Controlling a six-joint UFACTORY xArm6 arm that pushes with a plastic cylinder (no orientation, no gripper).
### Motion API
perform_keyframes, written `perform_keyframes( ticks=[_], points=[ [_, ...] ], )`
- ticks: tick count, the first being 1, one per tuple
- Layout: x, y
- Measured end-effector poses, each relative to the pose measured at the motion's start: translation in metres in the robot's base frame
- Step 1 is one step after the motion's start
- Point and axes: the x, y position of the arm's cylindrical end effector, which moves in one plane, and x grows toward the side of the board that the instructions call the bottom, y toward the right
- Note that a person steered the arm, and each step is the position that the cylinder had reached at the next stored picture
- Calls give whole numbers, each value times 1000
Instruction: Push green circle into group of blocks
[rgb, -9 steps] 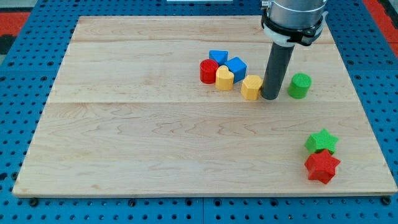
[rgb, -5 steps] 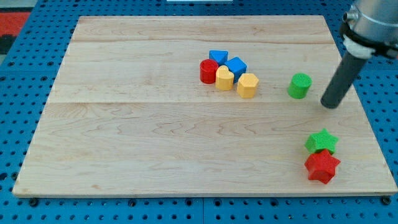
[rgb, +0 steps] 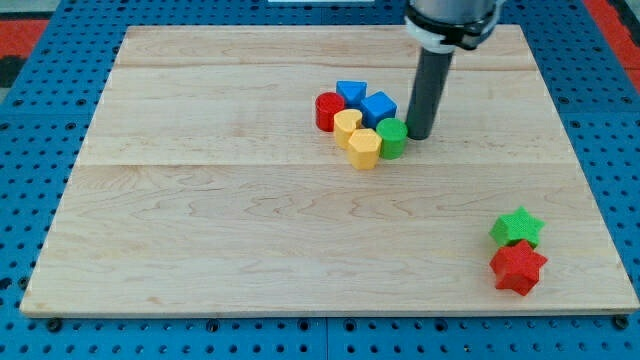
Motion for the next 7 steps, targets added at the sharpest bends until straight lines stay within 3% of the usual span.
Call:
perform_keyframes(
  ticks=[2,3,4,5,7],
  points=[
    [34,1],
    [35,-34],
    [37,-24],
    [70,-42],
    [39,-67]
  ],
)
